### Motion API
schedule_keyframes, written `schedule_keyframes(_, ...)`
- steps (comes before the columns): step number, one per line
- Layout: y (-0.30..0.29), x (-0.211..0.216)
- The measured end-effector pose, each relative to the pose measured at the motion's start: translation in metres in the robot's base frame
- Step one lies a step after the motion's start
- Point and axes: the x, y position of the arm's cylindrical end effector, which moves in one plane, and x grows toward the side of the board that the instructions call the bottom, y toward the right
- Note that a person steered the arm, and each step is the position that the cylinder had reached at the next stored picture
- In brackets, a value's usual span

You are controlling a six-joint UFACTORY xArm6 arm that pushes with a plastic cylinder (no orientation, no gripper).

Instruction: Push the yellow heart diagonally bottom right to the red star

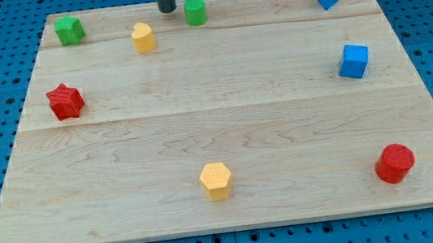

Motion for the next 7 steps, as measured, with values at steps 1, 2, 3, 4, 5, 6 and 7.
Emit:
schedule_keyframes(1,-0.015,0.000)
schedule_keyframes(2,-0.015,0.000)
schedule_keyframes(3,-0.027,0.000)
schedule_keyframes(4,-0.033,0.000)
schedule_keyframes(5,-0.033,0.000)
schedule_keyframes(6,-0.033,0.024)
schedule_keyframes(7,-0.033,0.039)
